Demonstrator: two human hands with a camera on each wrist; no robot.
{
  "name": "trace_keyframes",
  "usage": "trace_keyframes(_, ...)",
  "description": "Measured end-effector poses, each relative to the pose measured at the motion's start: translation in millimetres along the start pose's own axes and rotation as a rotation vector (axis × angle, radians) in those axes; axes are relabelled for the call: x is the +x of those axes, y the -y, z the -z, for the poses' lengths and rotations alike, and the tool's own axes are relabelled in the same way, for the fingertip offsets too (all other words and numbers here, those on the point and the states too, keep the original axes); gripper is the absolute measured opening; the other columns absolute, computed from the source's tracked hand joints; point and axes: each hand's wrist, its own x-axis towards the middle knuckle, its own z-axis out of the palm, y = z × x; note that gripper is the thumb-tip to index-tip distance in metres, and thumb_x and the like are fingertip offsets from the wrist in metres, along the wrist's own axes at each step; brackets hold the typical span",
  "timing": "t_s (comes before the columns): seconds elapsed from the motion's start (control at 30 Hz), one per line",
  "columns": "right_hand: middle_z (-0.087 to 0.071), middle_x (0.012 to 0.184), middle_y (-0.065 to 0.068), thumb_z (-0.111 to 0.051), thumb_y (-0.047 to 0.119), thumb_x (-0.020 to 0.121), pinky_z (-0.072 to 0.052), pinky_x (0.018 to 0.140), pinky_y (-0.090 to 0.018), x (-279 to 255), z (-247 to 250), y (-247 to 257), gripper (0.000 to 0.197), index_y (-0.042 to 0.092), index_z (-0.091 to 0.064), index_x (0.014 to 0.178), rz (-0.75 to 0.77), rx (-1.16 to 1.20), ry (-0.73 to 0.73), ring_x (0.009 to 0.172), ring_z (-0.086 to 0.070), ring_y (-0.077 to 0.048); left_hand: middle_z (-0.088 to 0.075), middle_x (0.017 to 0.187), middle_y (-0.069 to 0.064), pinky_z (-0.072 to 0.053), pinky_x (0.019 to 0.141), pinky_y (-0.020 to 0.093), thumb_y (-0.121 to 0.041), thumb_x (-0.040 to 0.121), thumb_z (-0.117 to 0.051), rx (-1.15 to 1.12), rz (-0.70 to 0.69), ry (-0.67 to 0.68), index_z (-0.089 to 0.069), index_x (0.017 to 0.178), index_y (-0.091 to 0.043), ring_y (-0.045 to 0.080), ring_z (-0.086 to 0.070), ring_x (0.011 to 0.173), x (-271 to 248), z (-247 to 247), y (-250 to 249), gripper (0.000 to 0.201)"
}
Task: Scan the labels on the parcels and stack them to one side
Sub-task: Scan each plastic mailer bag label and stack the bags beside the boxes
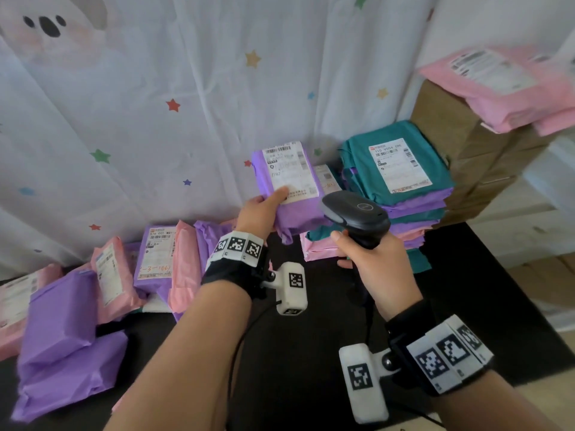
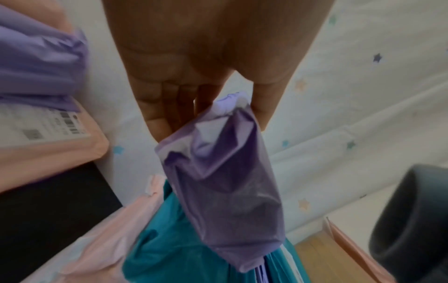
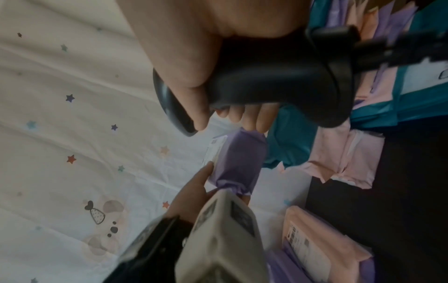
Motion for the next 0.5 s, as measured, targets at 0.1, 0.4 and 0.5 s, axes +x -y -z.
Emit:
trace_keyframes(0.1,-0.076,0.086,0.001,-0.077,0.017,0.084,-0.057,0.064,-0.022,5,17,-7,0.020,0.013,-0.073,0.104,-0.024,-0.005,-0.049,0.084,-0.073,-0.013,-0.069,0.106,0.018,-0.054,0.089,0.046,-0.044,0.089,-0.060,0.066,0.037,0.018,-0.062,0.098,-0.005,0.035,-0.067,0.096,22,-28,-13,0.041)
trace_keyframes(0.4,-0.075,0.094,-0.001,-0.081,0.025,0.081,-0.060,0.082,-0.040,26,59,-11,0.023,0.024,-0.072,0.102,-0.061,-0.070,-0.126,0.088,-0.073,-0.014,-0.062,0.118,0.021,-0.046,0.096,0.037,-0.047,0.100,-0.035,0.180,0.061,0.092,-0.057,0.119,-0.001,0.032,-0.061,0.102,48,-96,-17,0.055)
trace_keyframes(0.5,-0.074,0.096,-0.002,-0.080,0.028,0.082,-0.060,0.080,-0.037,32,67,-15,0.022,0.028,-0.068,0.100,-0.083,-0.100,-0.111,0.087,-0.073,-0.011,-0.062,0.119,0.016,-0.043,0.096,0.033,-0.048,0.099,-0.037,0.183,0.074,0.082,-0.054,0.127,-0.003,0.031,-0.059,0.108,54,-111,-23,0.055)
